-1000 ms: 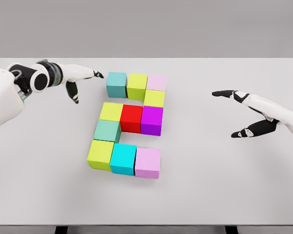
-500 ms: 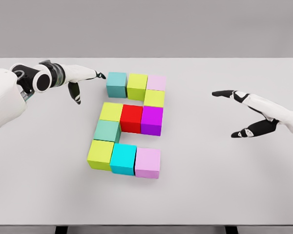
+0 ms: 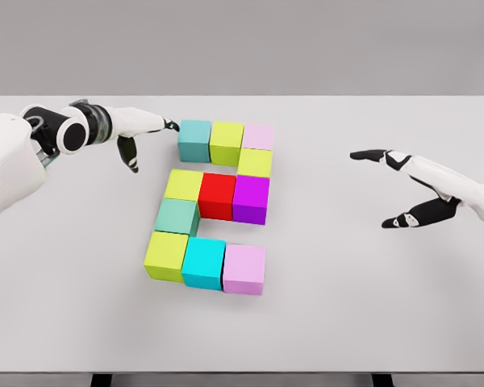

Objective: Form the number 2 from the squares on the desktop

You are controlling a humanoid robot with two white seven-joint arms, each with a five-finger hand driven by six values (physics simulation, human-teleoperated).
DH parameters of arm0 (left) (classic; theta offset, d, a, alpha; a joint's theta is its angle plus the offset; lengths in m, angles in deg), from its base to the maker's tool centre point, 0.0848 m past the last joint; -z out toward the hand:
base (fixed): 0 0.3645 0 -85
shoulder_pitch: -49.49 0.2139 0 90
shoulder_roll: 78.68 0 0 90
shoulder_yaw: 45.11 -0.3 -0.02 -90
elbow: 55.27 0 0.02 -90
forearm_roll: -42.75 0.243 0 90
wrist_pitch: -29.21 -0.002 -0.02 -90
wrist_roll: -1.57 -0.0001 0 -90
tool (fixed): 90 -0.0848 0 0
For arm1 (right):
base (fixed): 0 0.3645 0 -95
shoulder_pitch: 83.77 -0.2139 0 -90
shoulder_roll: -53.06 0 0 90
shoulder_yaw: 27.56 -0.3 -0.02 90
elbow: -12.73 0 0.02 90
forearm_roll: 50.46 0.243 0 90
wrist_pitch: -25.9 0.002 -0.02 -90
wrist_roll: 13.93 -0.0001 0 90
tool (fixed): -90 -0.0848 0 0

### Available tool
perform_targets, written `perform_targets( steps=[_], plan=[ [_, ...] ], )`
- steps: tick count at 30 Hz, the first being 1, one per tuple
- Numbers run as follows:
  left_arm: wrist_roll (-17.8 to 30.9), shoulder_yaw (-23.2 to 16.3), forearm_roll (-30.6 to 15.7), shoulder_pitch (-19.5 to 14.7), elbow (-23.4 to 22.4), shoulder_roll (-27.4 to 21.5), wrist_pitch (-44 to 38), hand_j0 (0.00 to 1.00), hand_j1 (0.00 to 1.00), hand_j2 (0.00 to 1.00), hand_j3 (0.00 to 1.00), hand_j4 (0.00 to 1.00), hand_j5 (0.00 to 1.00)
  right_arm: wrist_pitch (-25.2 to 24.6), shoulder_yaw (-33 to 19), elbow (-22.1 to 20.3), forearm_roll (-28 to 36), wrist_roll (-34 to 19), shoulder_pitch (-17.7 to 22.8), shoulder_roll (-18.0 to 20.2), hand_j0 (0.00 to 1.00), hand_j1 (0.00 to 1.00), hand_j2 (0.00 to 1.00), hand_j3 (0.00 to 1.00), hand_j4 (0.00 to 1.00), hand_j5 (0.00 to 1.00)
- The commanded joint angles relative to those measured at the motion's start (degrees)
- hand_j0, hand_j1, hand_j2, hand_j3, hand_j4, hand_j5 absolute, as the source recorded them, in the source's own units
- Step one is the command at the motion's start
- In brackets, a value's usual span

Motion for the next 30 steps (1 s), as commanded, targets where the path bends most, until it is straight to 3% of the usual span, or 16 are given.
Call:
perform_targets(
  steps=[1, 11, 12, 13, 15, 16, 20, 22, 25, 30],
  plan=[
    [0.0, 0.2, 0.1, 0.0, 0.0, 0.0, 0.5, 1.00, 1.00, 1.00, 1.00, 1.00, 1.00, -0.1, 0.0, -0.1, 0.5, 0.0, 0.0, 0.0, 1.00, 1.00, 1.00, 1.00, 1.00, 1.00],
    [0.0, 0.9, -0.6, 0.2, 0.3, -2.4, 1.0, 1.00, 1.00, 1.00, 1.00, 1.00, 1.00, -0.1, 0.0, 0.0, 0.5, 0.0, 0.0, 0.0, 1.00, 1.00, 1.00, 1.00, 1.00, 1.00],
    [0.0, 2.0, -1.4, 0.1, 2.2, -5.1, 4.6, 1.00, 1.00, 1.00, 1.00, 1.00, 1.00, -0.1, 0.0, 0.0, 0.4, 0.0, 0.0, 0.0, 1.00, 1.00, 1.00, 1.00, 1.00, 1.00],
    [0.0, 6.8, -2.7, 1.1, 5.1, -9.0, 11.9, 1.00, 1.00, 1.00, 1.00, 1.00, 1.00, -0.1, 0.0, 0.0, 0.5, 0.0, 0.0, 0.0, 1.00, 1.00, 1.00, 1.00, 1.00, 1.00],
    [0.0, 15.3, -7.3, 5.5, 7.2, -14.6, 30.9, 1.00, 1.00, 1.00, 1.00, 1.00, 1.00, -0.1, 0.0, 0.0, 0.5, 0.0, 0.0, 0.0, 1.00, 1.00, 1.00, 1.00, 1.00, 1.00],
    [0.0, 21.5, -10.9, 9.0, 7.2, -17.6, 38.5, 1.00, 1.00, 1.00, 1.00, 1.00, 1.00, -0.1, 0.0, 0.0, 0.5, 0.0, 0.0, 0.0, 1.00, 1.00, 1.00, 1.00, 1.00, 1.00],
    [0.0, 32.3, -26.2, 20.5, 5.8, -22.7, 38.5, 1.00, 1.00, 1.00, 1.00, 1.00, 1.00, -0.1, 0.0, 0.0, 0.5, 0.0, 0.0, 0.0, 1.00, 1.00, 1.00, 1.00, 1.00, 1.00],
    [0.0, 38.1, -28.9, 26.3, 5.5, -22.8, 38.5, 1.00, 1.00, 1.00, 1.00, 1.00, 1.00, -0.1, 0.0, 0.0, 0.5, 0.0, 0.0, 0.0, 1.00, 1.00, 1.00, 1.00, 1.00, 1.00],
    [0.0, 39.8, -30.1, 30.8, 5.7, -22.7, 38.5, 1.00, 1.00, 1.00, 1.00, 1.00, 1.00, -0.1, 0.0, 0.0, 0.5, 0.0, 0.0, 0.0, 1.00, 1.00, 1.00, 1.00, 1.00, 1.00],
    [0.0, 39.9, -29.3, 32.4, 5.6, -23.0, 38.5, 1.00, 1.00, 1.00, 1.00, 1.00, 1.00, -0.1, 0.0, 0.0, 0.5, 0.0, 0.0, 0.0, 1.00, 1.00, 1.00, 1.00, 1.00, 1.00]
  ],
)
